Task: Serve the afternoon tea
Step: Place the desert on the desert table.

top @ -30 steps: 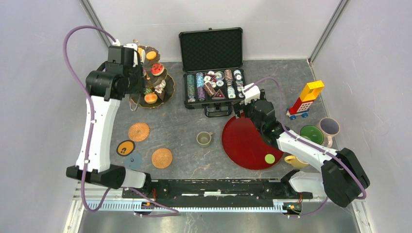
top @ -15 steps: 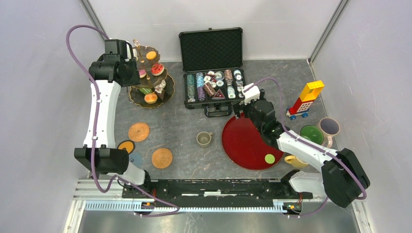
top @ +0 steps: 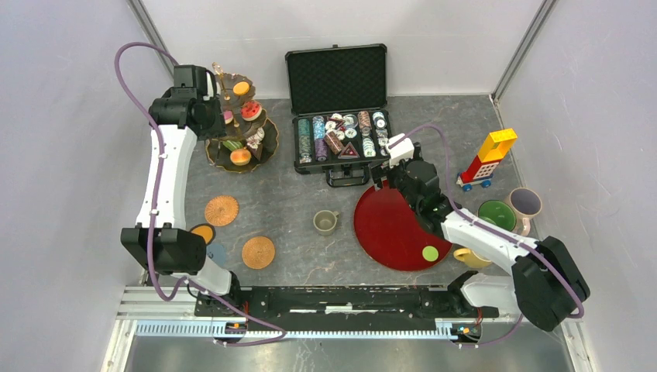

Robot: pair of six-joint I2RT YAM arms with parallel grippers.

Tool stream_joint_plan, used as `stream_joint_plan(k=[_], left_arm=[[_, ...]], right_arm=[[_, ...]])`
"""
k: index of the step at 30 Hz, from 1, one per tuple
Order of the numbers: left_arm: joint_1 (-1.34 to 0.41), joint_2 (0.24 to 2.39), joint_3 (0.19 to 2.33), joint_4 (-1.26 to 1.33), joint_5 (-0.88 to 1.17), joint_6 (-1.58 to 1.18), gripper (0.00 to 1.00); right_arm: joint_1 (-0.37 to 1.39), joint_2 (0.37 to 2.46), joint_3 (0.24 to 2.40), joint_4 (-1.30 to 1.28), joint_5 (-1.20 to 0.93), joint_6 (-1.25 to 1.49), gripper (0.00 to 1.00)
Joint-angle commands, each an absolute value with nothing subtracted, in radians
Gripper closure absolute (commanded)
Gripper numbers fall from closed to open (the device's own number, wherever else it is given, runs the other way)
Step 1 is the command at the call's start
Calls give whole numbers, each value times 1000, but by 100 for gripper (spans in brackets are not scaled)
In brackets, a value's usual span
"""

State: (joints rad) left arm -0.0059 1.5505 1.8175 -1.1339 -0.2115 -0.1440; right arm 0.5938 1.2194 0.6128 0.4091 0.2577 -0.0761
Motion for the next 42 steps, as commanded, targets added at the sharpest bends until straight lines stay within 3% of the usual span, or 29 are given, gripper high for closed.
stream_joint_plan(k=[1, 20, 34, 42], left_arm=[[-2, 1579, 1807, -1073, -230, -116, 64], [-2, 1545, 1766, -1057, -237, -138, 40], [-2, 1431, 1774, -1034, -188, -172, 40], [-32, 1259, 1582, -957, -17, -233, 40]], right_arm=[[594, 1253, 647, 417, 240, -76, 2], [595, 1286, 652, 433, 215, -69, 2], [594, 1298, 661, 427, 206, -69, 2], [594, 1298, 659, 428, 206, -69, 2]])
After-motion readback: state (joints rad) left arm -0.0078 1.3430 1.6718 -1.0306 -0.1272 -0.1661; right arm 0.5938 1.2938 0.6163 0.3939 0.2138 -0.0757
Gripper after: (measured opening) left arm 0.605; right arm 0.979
